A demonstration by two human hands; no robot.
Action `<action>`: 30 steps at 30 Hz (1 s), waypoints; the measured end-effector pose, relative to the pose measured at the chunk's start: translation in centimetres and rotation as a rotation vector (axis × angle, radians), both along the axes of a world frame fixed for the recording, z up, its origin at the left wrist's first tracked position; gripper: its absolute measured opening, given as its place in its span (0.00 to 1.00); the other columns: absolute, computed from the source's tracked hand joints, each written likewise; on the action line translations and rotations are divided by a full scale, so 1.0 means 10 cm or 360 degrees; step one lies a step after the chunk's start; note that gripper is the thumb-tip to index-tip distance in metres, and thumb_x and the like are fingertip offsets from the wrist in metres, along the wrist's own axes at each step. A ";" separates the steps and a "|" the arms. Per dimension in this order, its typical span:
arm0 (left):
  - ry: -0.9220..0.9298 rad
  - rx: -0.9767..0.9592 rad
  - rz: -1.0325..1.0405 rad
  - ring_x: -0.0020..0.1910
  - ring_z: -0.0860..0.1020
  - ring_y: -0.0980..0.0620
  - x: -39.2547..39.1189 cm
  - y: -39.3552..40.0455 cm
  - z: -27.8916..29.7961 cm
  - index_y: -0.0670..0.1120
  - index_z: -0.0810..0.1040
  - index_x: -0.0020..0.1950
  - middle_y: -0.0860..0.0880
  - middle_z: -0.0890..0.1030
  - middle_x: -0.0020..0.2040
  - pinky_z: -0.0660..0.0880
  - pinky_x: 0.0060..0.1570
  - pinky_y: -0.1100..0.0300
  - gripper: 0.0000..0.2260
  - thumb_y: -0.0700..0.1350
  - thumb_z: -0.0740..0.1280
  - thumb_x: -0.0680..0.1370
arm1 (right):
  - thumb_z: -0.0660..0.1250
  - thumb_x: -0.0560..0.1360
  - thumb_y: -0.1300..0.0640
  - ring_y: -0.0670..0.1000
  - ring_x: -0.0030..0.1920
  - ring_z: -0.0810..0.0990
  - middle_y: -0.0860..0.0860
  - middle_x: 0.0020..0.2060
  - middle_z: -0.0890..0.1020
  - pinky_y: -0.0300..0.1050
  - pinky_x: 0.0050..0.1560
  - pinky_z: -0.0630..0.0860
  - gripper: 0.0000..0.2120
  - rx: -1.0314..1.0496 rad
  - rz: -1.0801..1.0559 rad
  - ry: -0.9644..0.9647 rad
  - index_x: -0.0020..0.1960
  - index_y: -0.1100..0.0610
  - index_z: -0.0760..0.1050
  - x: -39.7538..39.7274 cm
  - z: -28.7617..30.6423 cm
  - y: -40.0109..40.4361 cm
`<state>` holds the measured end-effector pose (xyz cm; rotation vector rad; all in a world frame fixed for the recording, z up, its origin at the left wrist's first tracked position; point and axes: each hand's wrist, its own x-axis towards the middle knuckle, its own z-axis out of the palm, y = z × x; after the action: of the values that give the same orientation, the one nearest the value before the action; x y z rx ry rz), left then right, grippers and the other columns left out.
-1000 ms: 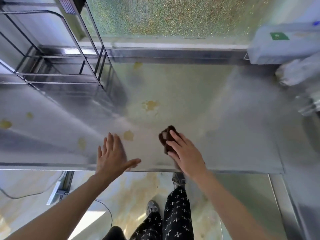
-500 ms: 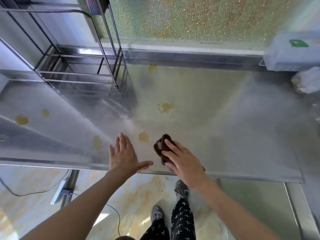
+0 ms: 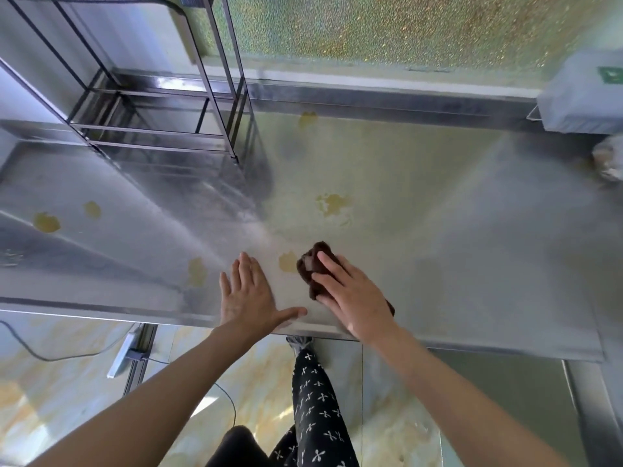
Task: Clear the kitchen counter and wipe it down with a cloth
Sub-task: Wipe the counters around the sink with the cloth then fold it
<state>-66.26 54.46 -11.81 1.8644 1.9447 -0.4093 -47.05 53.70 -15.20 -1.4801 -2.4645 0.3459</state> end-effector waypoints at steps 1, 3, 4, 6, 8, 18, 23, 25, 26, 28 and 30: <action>-0.0032 0.0034 0.0013 0.75 0.43 0.41 -0.02 0.06 0.03 0.38 0.41 0.74 0.39 0.43 0.76 0.43 0.72 0.42 0.59 0.78 0.56 0.59 | 0.61 0.74 0.49 0.61 0.64 0.73 0.54 0.68 0.72 0.56 0.58 0.76 0.15 0.0007 0.0016 -0.0039 0.57 0.55 0.75 0.10 0.00 0.11; -0.0097 0.0136 0.0015 0.75 0.46 0.42 -0.10 0.22 0.08 0.41 0.47 0.74 0.42 0.47 0.77 0.45 0.72 0.42 0.55 0.77 0.57 0.61 | 0.63 0.74 0.50 0.63 0.65 0.72 0.55 0.68 0.71 0.58 0.60 0.74 0.16 -0.0016 -0.0176 -0.0062 0.58 0.57 0.76 0.29 -0.02 0.42; -0.0117 0.0184 -0.0007 0.76 0.47 0.44 -0.15 0.31 0.11 0.42 0.48 0.74 0.44 0.47 0.77 0.45 0.72 0.42 0.53 0.76 0.58 0.62 | 0.64 0.75 0.51 0.64 0.66 0.71 0.56 0.69 0.70 0.59 0.61 0.72 0.16 -0.0030 -0.0315 -0.0049 0.59 0.58 0.76 0.37 -0.02 0.60; -0.0131 0.0223 -0.0058 0.76 0.45 0.46 -0.23 0.53 0.15 0.44 0.49 0.74 0.47 0.46 0.77 0.45 0.72 0.42 0.50 0.74 0.59 0.64 | 0.65 0.75 0.54 0.65 0.68 0.66 0.56 0.71 0.67 0.58 0.66 0.68 0.16 -0.0096 -0.0560 -0.0024 0.61 0.59 0.74 0.43 -0.01 0.90; -0.0123 0.0198 -0.0074 0.76 0.43 0.47 -0.29 0.73 0.15 0.45 0.46 0.75 0.48 0.43 0.77 0.45 0.73 0.42 0.49 0.73 0.58 0.65 | 0.64 0.76 0.55 0.65 0.69 0.64 0.57 0.72 0.65 0.58 0.67 0.66 0.15 -0.0112 -0.0764 0.0017 0.61 0.59 0.73 0.37 0.00 1.02; -0.0118 0.0042 -0.0195 0.76 0.40 0.47 -0.40 1.46 0.14 0.44 0.39 0.75 0.46 0.38 0.76 0.43 0.73 0.44 0.51 0.74 0.54 0.65 | 0.62 0.73 0.46 0.58 0.62 0.76 0.52 0.66 0.74 0.50 0.56 0.77 0.16 0.0137 0.0138 -0.0054 0.56 0.51 0.78 0.03 -0.04 0.96; -0.0090 -0.0015 -0.0271 0.76 0.41 0.47 -0.39 1.69 0.09 0.44 0.40 0.75 0.47 0.40 0.77 0.45 0.73 0.45 0.59 0.81 0.36 0.53 | 0.60 0.73 0.47 0.63 0.60 0.77 0.57 0.64 0.76 0.55 0.54 0.78 0.18 0.0098 -0.0198 -0.0009 0.54 0.56 0.79 0.29 -0.03 1.66; -0.0089 -0.0023 -0.0274 0.76 0.41 0.47 -0.39 1.73 0.07 0.44 0.39 0.75 0.46 0.39 0.77 0.45 0.73 0.45 0.60 0.81 0.34 0.52 | 0.59 0.73 0.46 0.63 0.59 0.77 0.57 0.64 0.76 0.55 0.52 0.78 0.19 0.0071 -0.0299 -0.0044 0.55 0.57 0.79 0.38 -0.02 1.89; -0.0083 -0.0022 -0.0281 0.76 0.41 0.47 -0.39 1.76 0.07 0.44 0.39 0.75 0.46 0.39 0.76 0.45 0.73 0.45 0.60 0.80 0.34 0.52 | 0.58 0.73 0.46 0.64 0.60 0.77 0.57 0.64 0.75 0.56 0.53 0.78 0.20 0.0051 -0.0348 -0.0054 0.56 0.57 0.78 0.41 -0.01 1.99; -0.0078 -0.0022 -0.0299 0.76 0.41 0.47 -0.39 1.81 0.09 0.44 0.38 0.74 0.46 0.39 0.76 0.45 0.73 0.45 0.59 0.80 0.34 0.53 | 0.60 0.74 0.48 0.64 0.62 0.74 0.57 0.66 0.73 0.57 0.56 0.75 0.18 0.0020 -0.0489 -0.0047 0.57 0.58 0.77 0.42 0.00 2.16; -0.0080 -0.0028 -0.0312 0.76 0.41 0.47 -0.40 1.86 0.11 0.44 0.38 0.74 0.46 0.39 0.76 0.45 0.73 0.46 0.56 0.79 0.39 0.57 | 0.64 0.75 0.52 0.66 0.65 0.71 0.58 0.68 0.71 0.59 0.60 0.73 0.16 -0.0038 -0.0680 0.0007 0.58 0.59 0.76 0.34 -0.01 2.24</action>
<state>-70.22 73.11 -10.73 2.0415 1.7266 -0.4323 -43.60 76.12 -15.27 -1.9525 -2.0683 0.2916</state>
